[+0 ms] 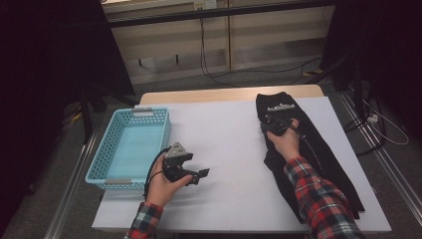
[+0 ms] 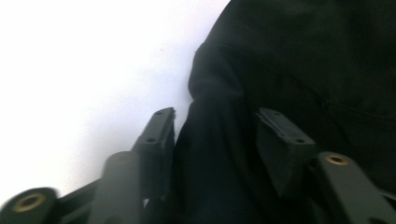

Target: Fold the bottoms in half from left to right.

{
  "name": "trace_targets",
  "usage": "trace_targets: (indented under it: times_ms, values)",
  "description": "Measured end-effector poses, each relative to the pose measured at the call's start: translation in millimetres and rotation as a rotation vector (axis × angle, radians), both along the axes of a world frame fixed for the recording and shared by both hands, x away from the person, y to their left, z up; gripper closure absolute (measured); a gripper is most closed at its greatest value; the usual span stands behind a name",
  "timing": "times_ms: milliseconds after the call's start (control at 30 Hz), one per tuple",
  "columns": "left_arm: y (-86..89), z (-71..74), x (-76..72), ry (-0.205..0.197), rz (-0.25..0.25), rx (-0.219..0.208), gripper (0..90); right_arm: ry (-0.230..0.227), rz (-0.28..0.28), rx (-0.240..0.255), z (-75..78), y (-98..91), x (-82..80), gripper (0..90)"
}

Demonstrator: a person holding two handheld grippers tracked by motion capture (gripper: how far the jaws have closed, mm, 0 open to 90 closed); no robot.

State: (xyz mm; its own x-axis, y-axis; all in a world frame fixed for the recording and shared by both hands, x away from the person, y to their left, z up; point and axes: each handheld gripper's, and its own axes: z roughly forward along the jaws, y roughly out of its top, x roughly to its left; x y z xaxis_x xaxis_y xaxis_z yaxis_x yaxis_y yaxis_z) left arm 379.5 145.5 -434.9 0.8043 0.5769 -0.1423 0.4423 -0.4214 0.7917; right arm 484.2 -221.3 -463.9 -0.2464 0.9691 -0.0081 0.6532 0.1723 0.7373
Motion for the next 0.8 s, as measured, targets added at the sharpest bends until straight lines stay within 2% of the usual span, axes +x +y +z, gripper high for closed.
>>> trace_targets:
  times_ms: [167,333,500,800]
  values:
    - [0.1,0.0,-0.6,0.002,-0.001,0.0,11.7,0.004,-0.003,-0.002,1.4,-7.1,1.1,69.7]
    - [2.4,0.1,0.3,-0.005,0.003,0.001,11.7,0.006,-0.007,-0.004,1.9,-10.5,1.8,78.9]
    - [1.6,0.6,0.1,0.0,0.002,0.001,11.7,0.0,-0.006,-0.013,1.7,-11.8,1.7,83.5]
    - [-0.6,0.1,1.3,-0.002,-0.001,-0.004,11.7,0.005,-0.014,0.012,2.1,-14.0,2.4,85.0]
